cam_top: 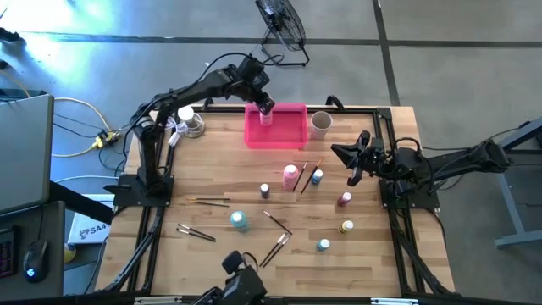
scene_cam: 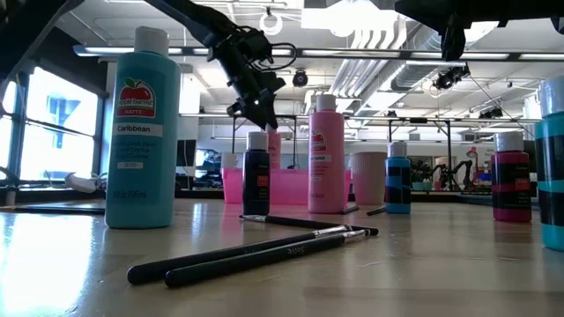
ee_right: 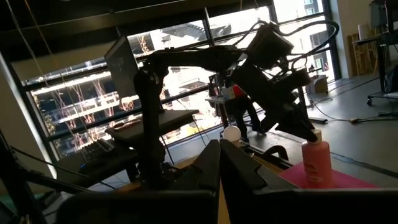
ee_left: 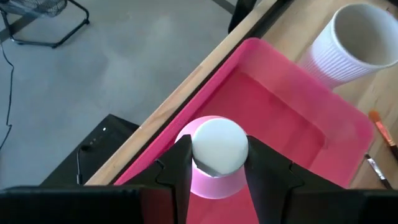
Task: Pick & Place Paint Supplies
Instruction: Put the big pink paint bottle into the pink bin
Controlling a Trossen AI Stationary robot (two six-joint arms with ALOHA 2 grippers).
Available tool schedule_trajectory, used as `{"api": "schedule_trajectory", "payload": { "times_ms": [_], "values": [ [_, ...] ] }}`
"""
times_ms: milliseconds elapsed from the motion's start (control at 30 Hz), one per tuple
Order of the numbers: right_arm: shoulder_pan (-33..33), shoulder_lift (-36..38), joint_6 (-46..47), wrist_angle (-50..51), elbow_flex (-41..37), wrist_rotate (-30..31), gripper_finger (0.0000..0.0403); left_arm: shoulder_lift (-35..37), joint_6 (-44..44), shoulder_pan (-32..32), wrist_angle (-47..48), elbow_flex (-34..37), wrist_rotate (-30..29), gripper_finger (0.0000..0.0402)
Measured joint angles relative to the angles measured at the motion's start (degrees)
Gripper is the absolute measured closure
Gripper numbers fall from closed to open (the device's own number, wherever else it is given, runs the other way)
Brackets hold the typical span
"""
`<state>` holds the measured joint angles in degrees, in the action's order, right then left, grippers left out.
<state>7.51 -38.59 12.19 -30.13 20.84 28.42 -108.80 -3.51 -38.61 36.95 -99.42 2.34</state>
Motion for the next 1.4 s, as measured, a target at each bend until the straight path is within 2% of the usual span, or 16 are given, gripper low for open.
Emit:
{"api": "schedule_trajectory", "payload": {
  "times_ms": [800, 1400],
  "values": [
    [0.0, 0.0, 0.0, -0.02, 0.0, -0.02, 0.0401, -1.42, -1.14, 0.79, -5.24, 0.07, -2.31, 0.0282],
    [0.0, 0.0, 0.0, -0.04, 0.0, -0.04, 0.0401, -4.03, -1.18, 1.14, -6.9, -0.02, -1.19, 0.0281]
  ]
}}
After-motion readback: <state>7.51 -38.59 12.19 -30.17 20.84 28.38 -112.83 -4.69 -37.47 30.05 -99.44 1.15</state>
